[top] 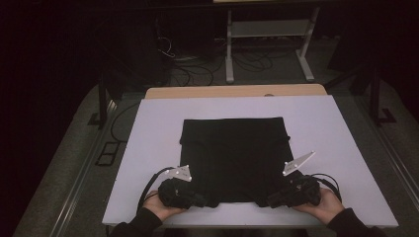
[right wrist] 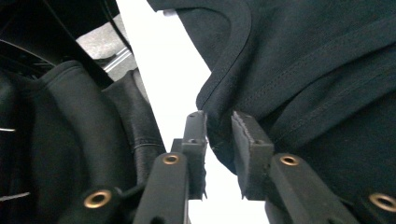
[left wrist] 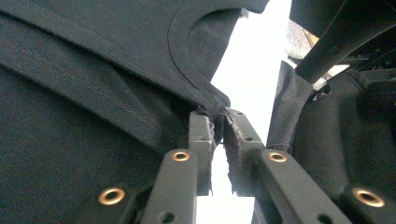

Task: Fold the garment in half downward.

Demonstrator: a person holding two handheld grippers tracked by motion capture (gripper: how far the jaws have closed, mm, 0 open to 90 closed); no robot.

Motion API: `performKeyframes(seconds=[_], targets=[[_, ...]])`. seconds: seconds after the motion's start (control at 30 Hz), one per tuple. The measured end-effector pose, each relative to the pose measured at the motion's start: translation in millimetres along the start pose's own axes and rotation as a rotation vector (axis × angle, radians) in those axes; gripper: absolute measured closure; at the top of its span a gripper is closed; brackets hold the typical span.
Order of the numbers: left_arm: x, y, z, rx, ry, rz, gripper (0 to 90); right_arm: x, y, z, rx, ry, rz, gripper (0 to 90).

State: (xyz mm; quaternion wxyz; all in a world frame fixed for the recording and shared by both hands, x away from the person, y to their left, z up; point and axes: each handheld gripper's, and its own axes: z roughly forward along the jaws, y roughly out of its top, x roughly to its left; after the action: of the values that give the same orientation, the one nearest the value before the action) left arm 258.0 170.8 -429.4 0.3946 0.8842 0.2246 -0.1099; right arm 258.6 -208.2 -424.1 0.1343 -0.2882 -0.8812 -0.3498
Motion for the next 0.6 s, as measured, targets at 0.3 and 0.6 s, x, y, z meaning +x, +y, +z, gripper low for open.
performKeyframes(seconds=[0.3,0.6], targets=[[-0.3,2.0,-9.2,-0.055,0.043,-0.062,45.4,3.4,3.2,-3.6,-0.039,-0.076,-0.010,38.9],[1.7,-1.3,-25.2,-0.166,0.112,-0.108,13.0,2.0,11.1,-8.6,-0.115,-0.143,-0.010,11.1]])
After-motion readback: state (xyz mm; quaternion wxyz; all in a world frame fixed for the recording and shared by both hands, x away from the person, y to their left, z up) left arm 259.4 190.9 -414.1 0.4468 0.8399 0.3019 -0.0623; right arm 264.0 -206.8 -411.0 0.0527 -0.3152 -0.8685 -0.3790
